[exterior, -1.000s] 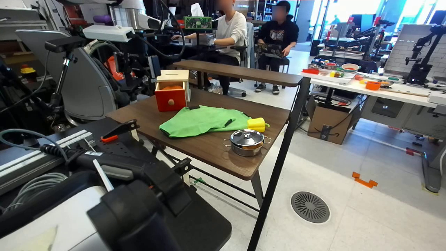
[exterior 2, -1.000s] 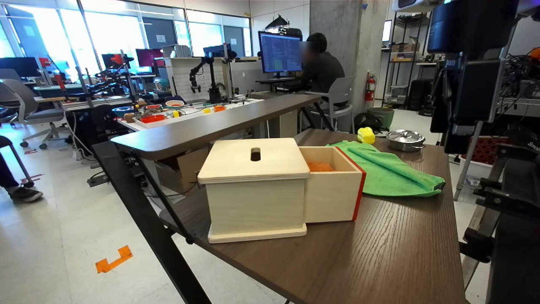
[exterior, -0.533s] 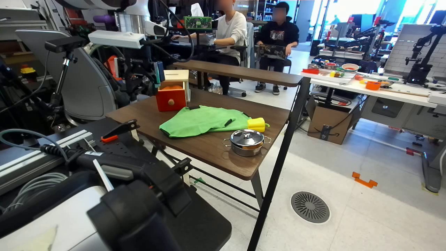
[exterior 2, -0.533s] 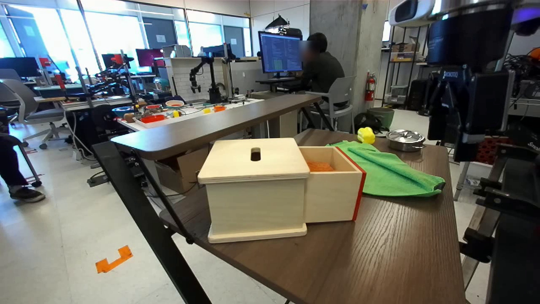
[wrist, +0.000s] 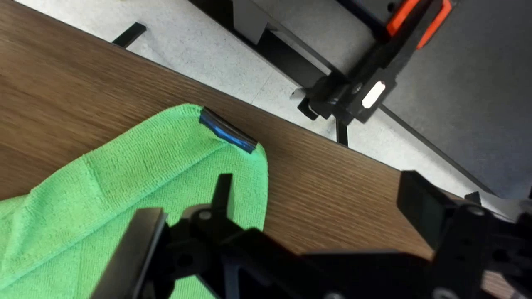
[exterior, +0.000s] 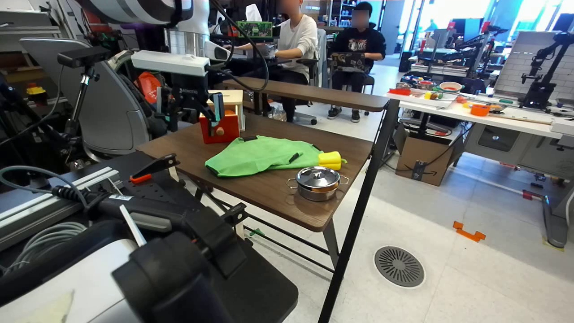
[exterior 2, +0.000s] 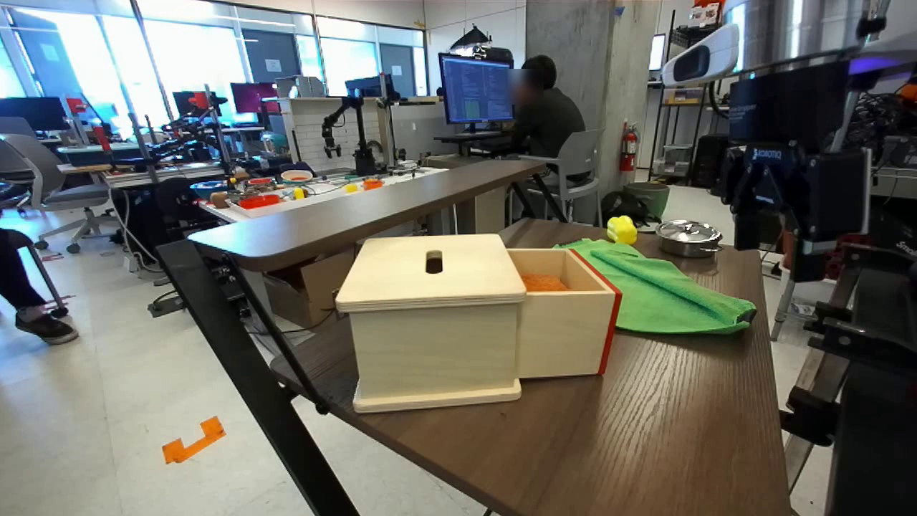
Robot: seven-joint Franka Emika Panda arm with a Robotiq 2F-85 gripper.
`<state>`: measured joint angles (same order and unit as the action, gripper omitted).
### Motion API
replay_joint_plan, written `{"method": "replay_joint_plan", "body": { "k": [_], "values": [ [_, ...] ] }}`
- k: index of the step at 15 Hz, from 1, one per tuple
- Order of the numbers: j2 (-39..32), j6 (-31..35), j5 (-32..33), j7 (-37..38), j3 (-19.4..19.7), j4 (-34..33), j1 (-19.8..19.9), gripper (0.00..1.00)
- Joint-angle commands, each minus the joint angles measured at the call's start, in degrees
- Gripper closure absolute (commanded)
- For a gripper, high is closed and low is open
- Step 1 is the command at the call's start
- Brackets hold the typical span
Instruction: Fold the towel in half
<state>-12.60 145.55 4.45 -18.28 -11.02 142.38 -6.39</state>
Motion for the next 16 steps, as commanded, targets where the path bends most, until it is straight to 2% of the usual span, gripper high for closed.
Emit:
{"method": "replay_joint_plan", "body": {
  "k": [1, 3, 7, 13, 16],
  "values": [
    [-1.8, -3.69, 7.24, 3.75, 2.49, -1.36, -1.62, 0.0],
    [-2.43, -4.35, 12.79, 8.44, 3.95, -1.61, -2.69, 0.0],
    [-4.23, -4.5, 18.6, 14.32, 5.6, -2.09, -3.82, 0.0],
    [-8.24, -0.94, 23.71, 20.91, 7.25, -3.26, -5.62, 0.0],
    [-9.7, 2.18, 27.23, 25.84, 9.39, -3.88, -7.18, 0.0]
  ]
}}
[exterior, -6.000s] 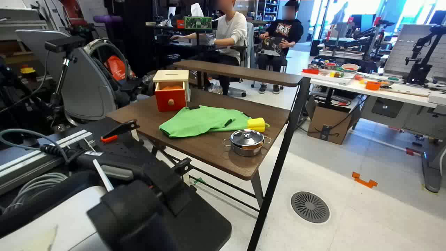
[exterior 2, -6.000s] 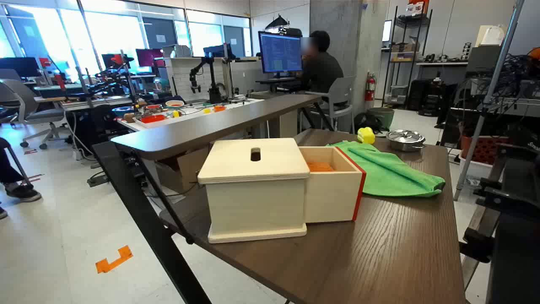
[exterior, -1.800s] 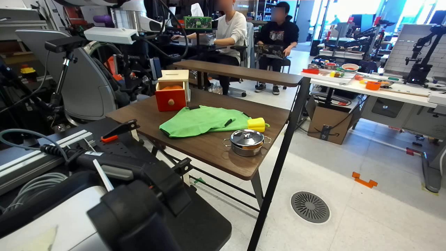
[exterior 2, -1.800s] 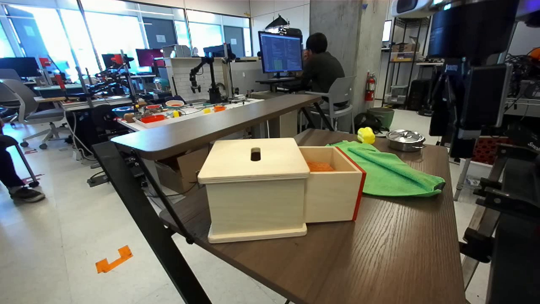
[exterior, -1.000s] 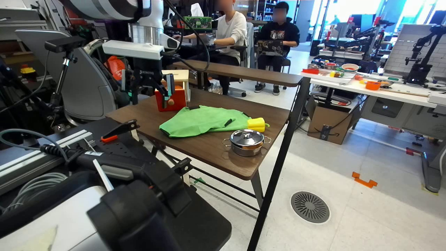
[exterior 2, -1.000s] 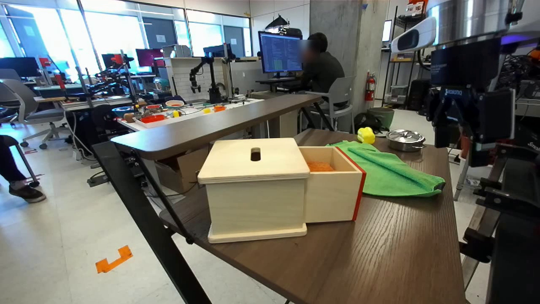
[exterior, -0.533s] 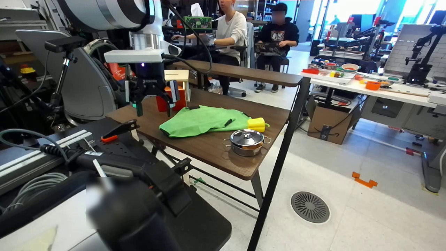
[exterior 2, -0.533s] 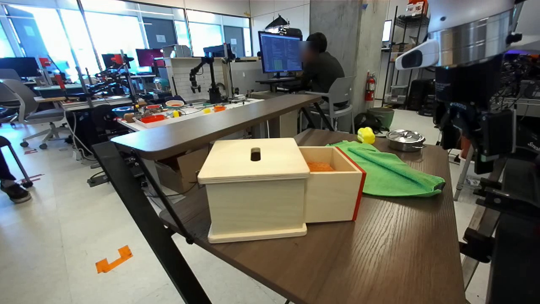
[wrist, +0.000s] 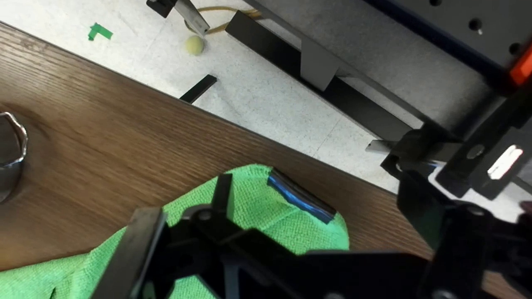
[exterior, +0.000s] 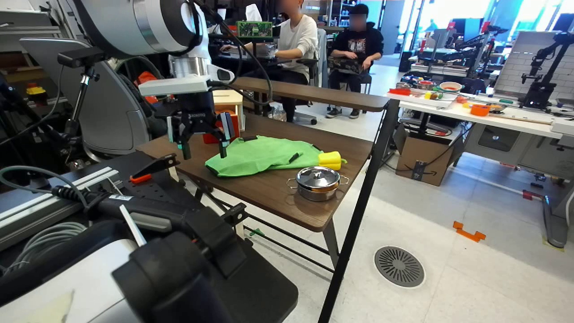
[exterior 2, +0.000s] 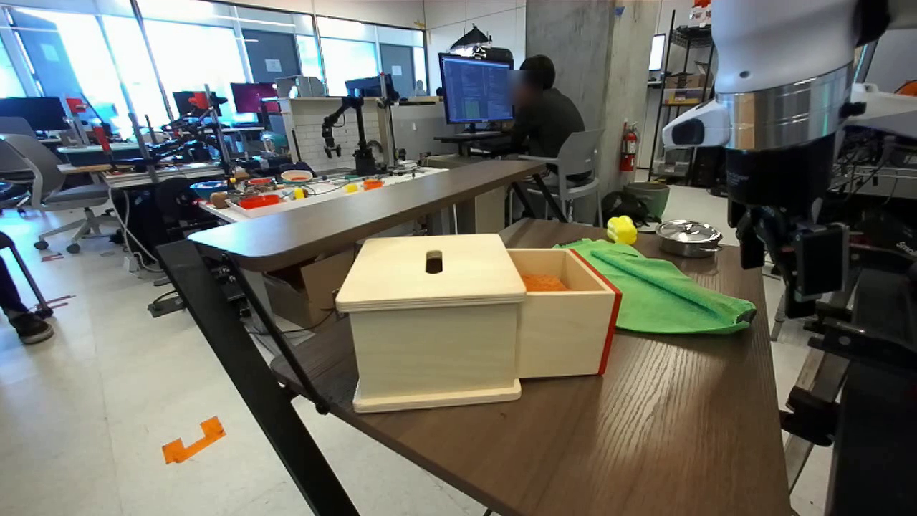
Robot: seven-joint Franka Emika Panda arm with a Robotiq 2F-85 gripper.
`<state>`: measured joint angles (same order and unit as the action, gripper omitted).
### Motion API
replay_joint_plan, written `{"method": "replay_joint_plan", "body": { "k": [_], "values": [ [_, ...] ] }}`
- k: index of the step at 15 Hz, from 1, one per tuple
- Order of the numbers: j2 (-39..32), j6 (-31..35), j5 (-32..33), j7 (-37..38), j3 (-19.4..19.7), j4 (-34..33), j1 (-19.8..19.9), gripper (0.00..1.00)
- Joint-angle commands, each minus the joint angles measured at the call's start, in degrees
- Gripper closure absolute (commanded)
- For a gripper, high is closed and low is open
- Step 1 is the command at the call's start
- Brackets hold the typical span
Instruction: Fold the towel in half
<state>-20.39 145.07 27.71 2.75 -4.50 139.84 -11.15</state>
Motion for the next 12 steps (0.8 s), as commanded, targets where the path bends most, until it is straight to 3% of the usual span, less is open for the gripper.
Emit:
{"method": "replay_joint_plan", "body": {
  "k": [1, 7, 8, 9, 12],
  "values": [
    [-2.49, 3.93, 4.46, 5.73, 3.39, -1.51, -2.58, 0.0],
    [-6.4, 7.5, 4.19, 6.19, 4.36, -3.06, -3.69, 0.0],
    [-6.93, 8.0, 4.1, 5.98, 4.39, -3.3, -3.83, 0.25],
    [-7.39, 8.05, 3.76, 5.56, 4.24, -3.68, -3.91, 0.28],
    [-8.51, 8.47, 3.39, 5.04, 4.27, -4.57, -4.32, 0.51]
  ]
}}
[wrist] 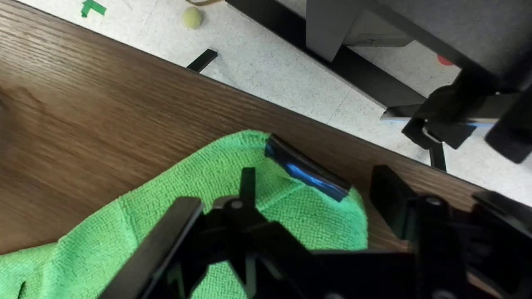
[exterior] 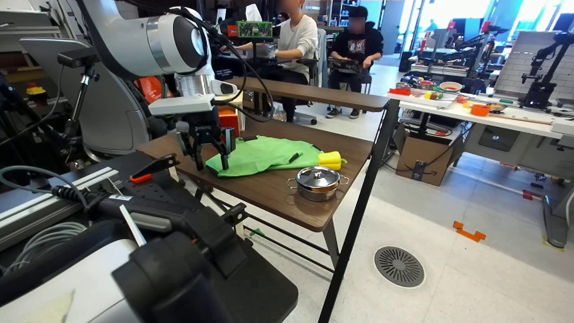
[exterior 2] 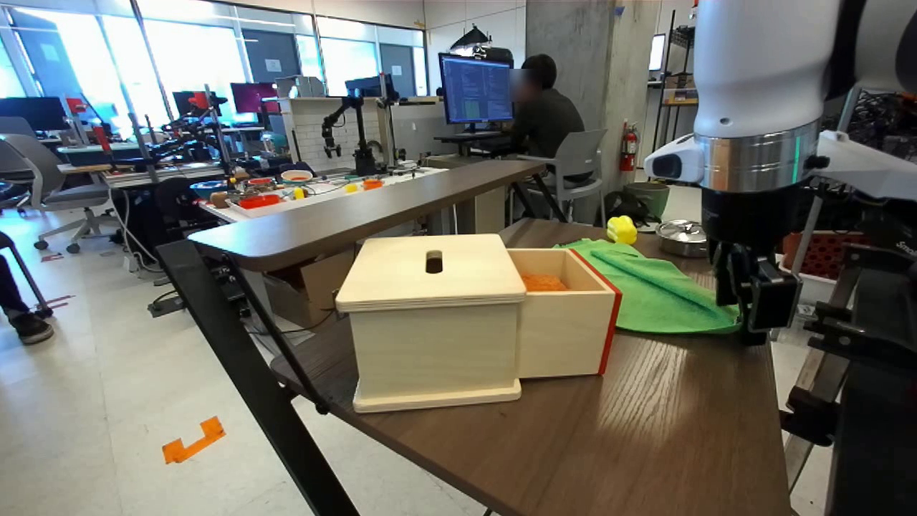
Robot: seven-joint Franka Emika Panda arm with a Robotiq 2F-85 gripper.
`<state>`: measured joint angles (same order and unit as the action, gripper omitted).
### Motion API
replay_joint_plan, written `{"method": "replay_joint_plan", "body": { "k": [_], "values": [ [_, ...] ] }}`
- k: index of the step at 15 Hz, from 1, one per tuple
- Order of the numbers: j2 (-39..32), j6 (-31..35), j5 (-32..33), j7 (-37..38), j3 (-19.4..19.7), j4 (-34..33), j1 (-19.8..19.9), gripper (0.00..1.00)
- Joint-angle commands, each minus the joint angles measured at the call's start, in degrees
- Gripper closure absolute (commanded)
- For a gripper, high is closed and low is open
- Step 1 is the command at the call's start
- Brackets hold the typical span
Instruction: Fold the towel in half
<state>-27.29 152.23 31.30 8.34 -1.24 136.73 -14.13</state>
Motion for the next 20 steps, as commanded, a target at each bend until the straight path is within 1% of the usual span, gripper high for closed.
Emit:
{"method": "replay_joint_plan", "body": {
  "k": [1, 2, 5, 6, 7, 10, 12, 15, 20],
  "values": [
    [-1.94, 1.33, -0.3, -0.7, 1.01, -1.74, -1.39, 0.58],
    [-2.07, 1.19, -0.41, -0.76, 0.97, -1.97, -1.48, 0.66],
    [-1.91, 0.93, -1.15, -1.69, 0.37, -2.05, -1.63, 0.87],
    [-1.76, 0.7, -1.55, -2.23, 0.0, -2.15, -1.57, 0.96],
    [-1.57, 0.46, -2.24, -3.1, -0.64, -2.28, -1.25, 1.0],
    [-0.91, -0.04, -4.87, -5.98, -2.05, -3.16, -0.19, 1.0],
    [0.02, -0.69, -8.41, -9.61, -3.68, -3.95, 1.46, 1.0],
    [1.63, -2.34, -15.49, -17.7, -6.98, -5.7, 5.88, 1.0],
    [4.18, -3.44, -24.12, -29.72, -9.96, -8.57, 13.76, 1.0]
  ]
}}
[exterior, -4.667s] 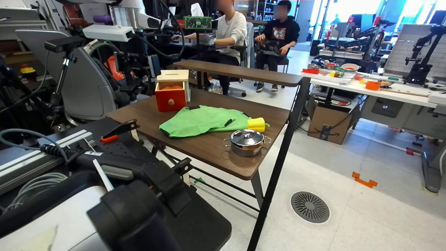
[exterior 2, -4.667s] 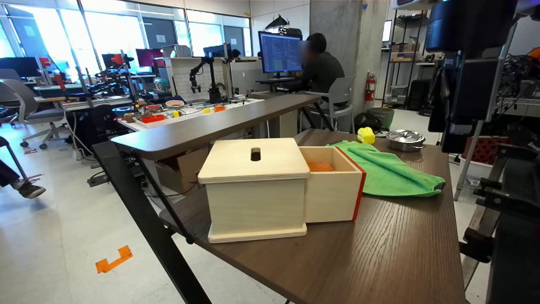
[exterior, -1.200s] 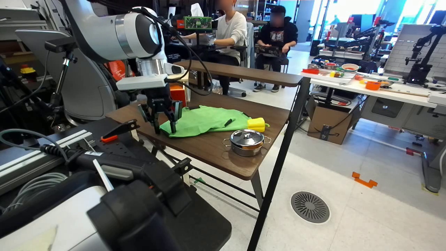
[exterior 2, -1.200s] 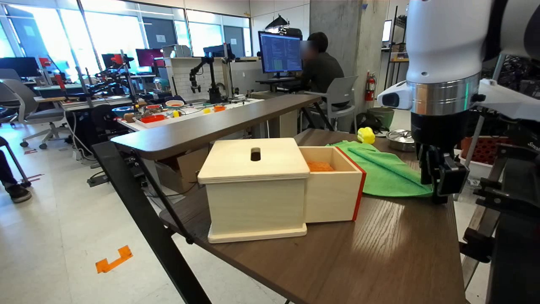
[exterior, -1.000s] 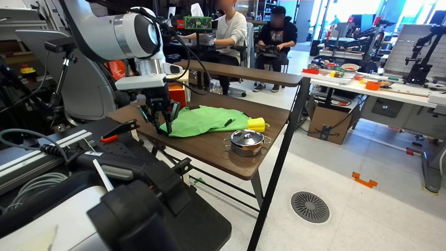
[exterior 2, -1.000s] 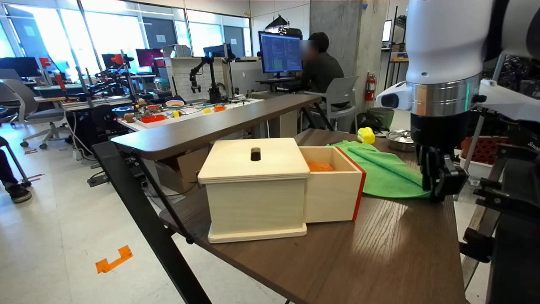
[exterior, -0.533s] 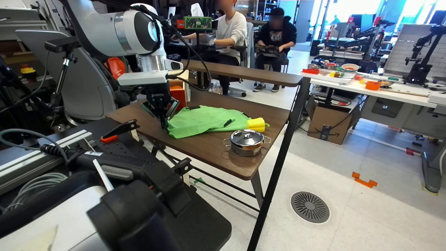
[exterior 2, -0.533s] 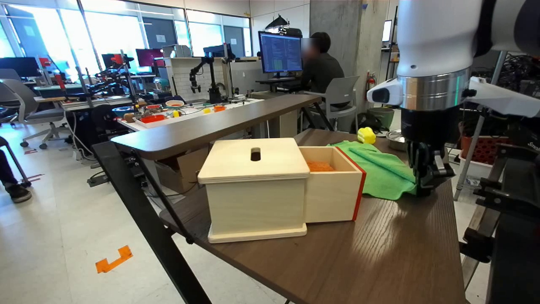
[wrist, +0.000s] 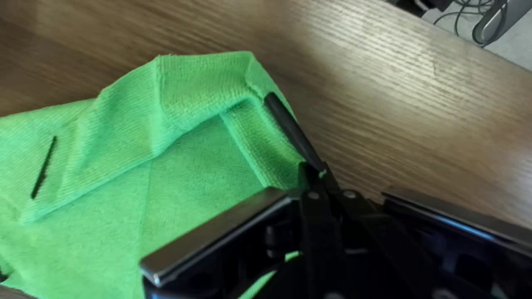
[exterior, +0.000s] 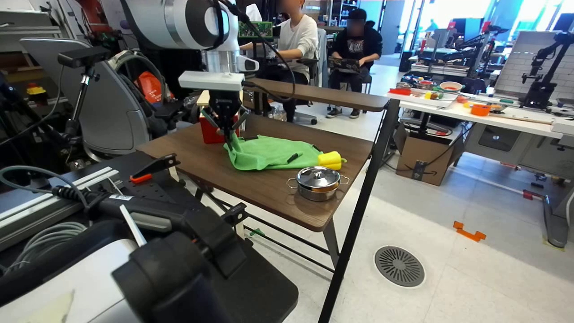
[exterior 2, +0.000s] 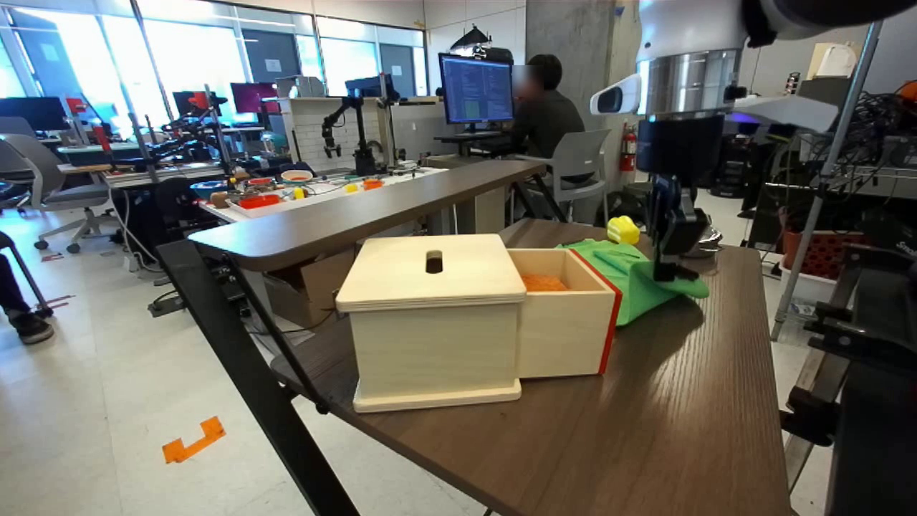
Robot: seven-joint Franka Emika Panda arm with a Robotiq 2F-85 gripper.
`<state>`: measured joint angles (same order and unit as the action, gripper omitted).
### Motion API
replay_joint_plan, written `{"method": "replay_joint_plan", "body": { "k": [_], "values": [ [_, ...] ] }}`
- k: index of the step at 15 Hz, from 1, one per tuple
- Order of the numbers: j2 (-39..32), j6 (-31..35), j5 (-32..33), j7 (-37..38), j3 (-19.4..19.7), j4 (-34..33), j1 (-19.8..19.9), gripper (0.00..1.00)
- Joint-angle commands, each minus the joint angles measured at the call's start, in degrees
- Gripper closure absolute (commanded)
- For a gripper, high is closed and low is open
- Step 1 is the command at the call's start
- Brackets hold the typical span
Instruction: Fold the towel in half
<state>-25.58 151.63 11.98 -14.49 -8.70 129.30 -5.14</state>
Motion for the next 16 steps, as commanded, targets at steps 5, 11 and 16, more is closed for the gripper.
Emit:
{"method": "replay_joint_plan", "body": {
  "k": [5, 11, 16],
  "values": [
    [1.57, -9.46, -9.72, -16.68, -2.22, -6.99, 9.87, 1.0],
    [-4.95, -16.92, -8.32, -19.93, 0.25, -17.26, 10.58, 1.0],
    [-12.29, -20.58, -7.29, -19.25, 1.65, -26.57, 10.03, 1.0]
  ]
}}
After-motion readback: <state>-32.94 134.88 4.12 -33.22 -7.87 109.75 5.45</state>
